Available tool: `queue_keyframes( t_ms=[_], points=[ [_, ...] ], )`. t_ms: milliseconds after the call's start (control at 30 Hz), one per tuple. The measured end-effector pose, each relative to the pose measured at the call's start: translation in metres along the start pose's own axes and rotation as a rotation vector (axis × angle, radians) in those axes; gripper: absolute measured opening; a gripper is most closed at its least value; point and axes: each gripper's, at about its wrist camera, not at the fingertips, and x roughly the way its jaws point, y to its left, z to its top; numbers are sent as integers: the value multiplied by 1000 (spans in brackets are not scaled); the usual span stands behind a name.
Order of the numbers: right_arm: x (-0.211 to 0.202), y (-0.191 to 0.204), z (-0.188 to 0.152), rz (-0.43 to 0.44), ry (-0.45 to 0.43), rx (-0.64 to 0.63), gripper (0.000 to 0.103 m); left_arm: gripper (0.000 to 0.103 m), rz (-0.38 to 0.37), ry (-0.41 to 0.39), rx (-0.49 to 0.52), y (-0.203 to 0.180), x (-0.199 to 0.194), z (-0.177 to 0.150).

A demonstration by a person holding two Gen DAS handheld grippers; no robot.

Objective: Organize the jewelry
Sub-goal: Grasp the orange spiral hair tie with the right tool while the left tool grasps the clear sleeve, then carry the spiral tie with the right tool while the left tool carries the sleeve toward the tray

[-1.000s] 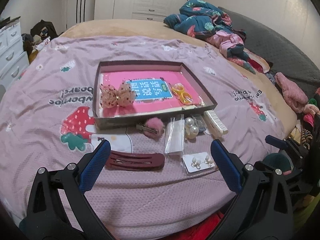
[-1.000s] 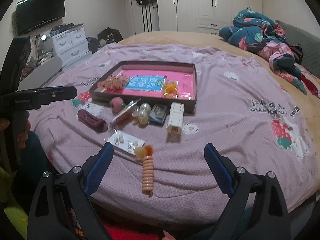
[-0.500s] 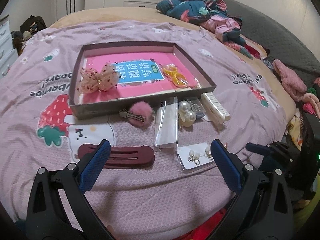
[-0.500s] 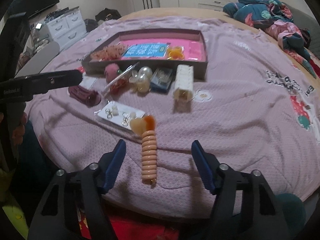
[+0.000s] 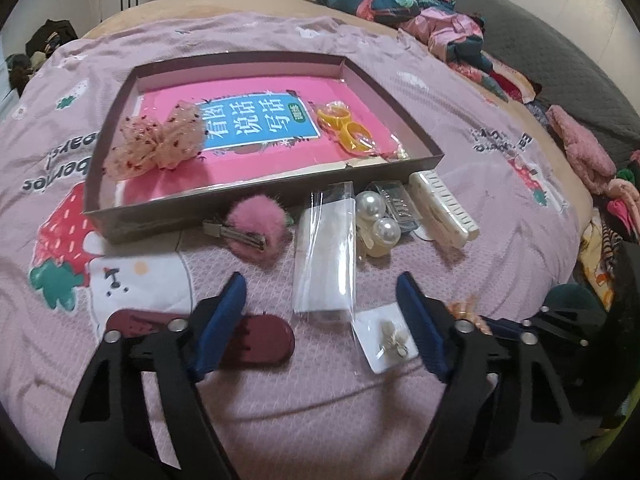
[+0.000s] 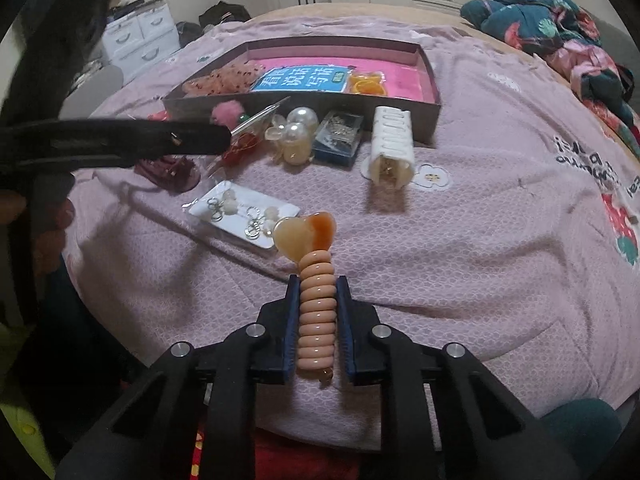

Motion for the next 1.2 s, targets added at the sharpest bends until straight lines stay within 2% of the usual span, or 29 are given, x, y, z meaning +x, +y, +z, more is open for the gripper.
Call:
queue_keyframes(
  t_ms=[100, 167, 200, 267, 333, 600, 1200],
  points=[
    [-3, -7, 0, -1, -13, 24, 17, 50, 8, 31, 14, -2, 14, 5],
    [-5, -10, 1, -2, -21, 37, 17, 37, 24, 55, 27, -3, 26, 7],
    [-7, -12, 1, 0, -27, 43, 17, 35, 26, 59, 30, -3, 29, 7],
    [-10, -14, 0, 1, -39, 55, 17, 19, 45, 60, 43, -3, 34, 8],
    [-13, -17, 1, 0, -49, 63, 17, 15, 50, 57, 53, -3, 33, 7],
    [-23, -13, 4, 14, -82, 51, 17, 15, -11, 6, 23, 3, 5, 2],
    [-40, 17, 30, 83, -121, -7, 17, 15, -31, -169, -36, 25, -74, -1]
  ],
)
